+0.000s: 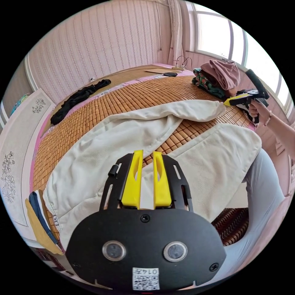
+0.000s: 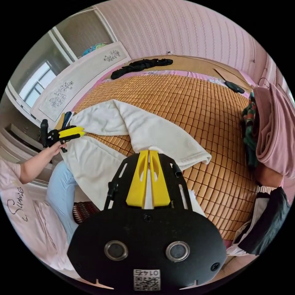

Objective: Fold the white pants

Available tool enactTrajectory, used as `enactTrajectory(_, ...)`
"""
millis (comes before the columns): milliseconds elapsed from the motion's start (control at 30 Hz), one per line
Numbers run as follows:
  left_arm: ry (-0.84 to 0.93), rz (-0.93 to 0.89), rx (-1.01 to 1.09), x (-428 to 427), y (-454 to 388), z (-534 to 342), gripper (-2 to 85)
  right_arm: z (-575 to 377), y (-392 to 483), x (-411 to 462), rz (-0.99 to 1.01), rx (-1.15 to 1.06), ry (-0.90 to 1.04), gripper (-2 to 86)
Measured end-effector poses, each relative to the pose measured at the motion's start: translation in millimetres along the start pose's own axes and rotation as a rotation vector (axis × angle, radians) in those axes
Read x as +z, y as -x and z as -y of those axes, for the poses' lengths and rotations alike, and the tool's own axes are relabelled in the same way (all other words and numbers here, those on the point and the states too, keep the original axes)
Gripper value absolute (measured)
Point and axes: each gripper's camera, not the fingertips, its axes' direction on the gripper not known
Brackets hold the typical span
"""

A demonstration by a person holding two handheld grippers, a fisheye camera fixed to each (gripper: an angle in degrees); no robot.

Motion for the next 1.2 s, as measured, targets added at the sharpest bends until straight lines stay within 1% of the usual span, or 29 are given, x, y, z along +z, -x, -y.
enactTrajectory(100, 0.018, -0.051, 0.030, 26, -1, 19, 7.3, 42, -25, -58, -0.075, -0.021, -0.178, 0.5)
enactTrajectory(133, 0.007, -0.062, 0.043, 31, -2, 24, 7.4, 62, -42, -76, -0.101, 0.026, -0.260, 0.8)
enactTrajectory(167, 0.000, -0.060, 0.049, 34, -3, 27, 7.5, 79, -60, -89, -0.173, 0.104, -0.338, 1.4)
enactTrajectory(200, -0.003, -0.059, 0.071, 41, -6, 31, 7.5, 86, -68, -93, -0.232, 0.149, -0.380, 1.7)
enactTrajectory(233, 0.012, -0.060, 0.091, 50, -9, 34, 7.7, 97, -83, -97, -0.342, 0.228, -0.443, 3.6)
enactTrajectory(267, 0.023, -0.061, 0.097, 56, -10, 35, 7.7, 106, -96, -95, -0.388, 0.264, -0.451, 6.5)
enactTrajectory(333, 0.072, -0.084, 0.111, 81, -15, 36, 8.4, 111, -109, -88, -0.347, 0.271, -0.398, 11.4)
enactTrajectory(367, 0.088, -0.090, 0.115, 88, -17, 36, 8.6, 107, -115, -79, -0.324, 0.262, -0.350, 12.4)
enactTrajectory(400, 0.126, -0.097, 0.125, 102, -21, 35, 9.1, 103, -118, -73, -0.323, 0.262, -0.326, 12.9)
enactTrajectory(467, 0.194, -0.090, 0.136, 123, -27, 32, 9.6, 79, -139, -43, -0.376, 0.312, -0.198, 13.8)
enactTrajectory(500, 0.153, -0.075, 0.129, 124, -28, 31, 9.4, 72, -147, -33, -0.383, 0.334, -0.158, 14.0)
enactTrajectory(567, 0.157, -0.083, 0.160, 129, -30, 30, 8.1, 49, -182, 1, -0.308, 0.422, 0.030, 15.3)
enactTrajectory(633, 0.175, -0.061, 0.186, 132, -30, 30, 4.4, 38, -205, 16, -0.210, 0.503, 0.094, 14.8)
enactTrajectory(667, 0.177, -0.061, 0.203, 132, -31, 30, 4.1, 33, -217, 19, -0.128, 0.546, 0.091, 11.4)
enactTrajectory(700, 0.180, -0.059, 0.231, 131, -32, 29, 3.5, 31, -221, 18, -0.097, 0.559, 0.082, 9.7)
enactTrajectory(733, 0.173, -0.053, 0.259, 128, -34, 28, 3.0, 29, -228, 14, -0.064, 0.573, 0.072, 4.5)
enactTrajectory(767, 0.165, -0.049, 0.275, 126, -35, 27, 2.9, 28, -233, 10, -0.032, 0.567, 0.072, 1.5)
enactTrajectory(867, 0.130, -0.030, 0.347, 117, -38, 22, 2.7, 16, -237, -20, -0.019, 0.535, 0.000, 0.1)
enactTrajectory(933, 0.186, -0.087, 0.348, 132, -37, 17, 3.3, 3, -239, -33, -0.020, 0.517, -0.007, 0.1)
enactTrajectory(967, 0.210, -0.104, 0.336, 138, -36, 16, 3.5, -7, -242, -34, -0.027, 0.512, 0.029, 0.4)
enactTrajectory(1033, 0.193, -0.119, 0.255, 140, -28, 14, 4.3, -26, -246, -40, -0.070, 0.520, 0.081, 1.3)
enactTrajectory(1100, 0.191, -0.139, 0.185, 133, -21, 14, 5.0, -51, -242, -57, -0.074, 0.509, 0.074, 4.1)
enactTrajectory(1200, 0.090, -0.190, 0.136, 102, -23, 4, 5.4, -101, -233, -84, -0.048, 0.507, 0.103, 10.7)
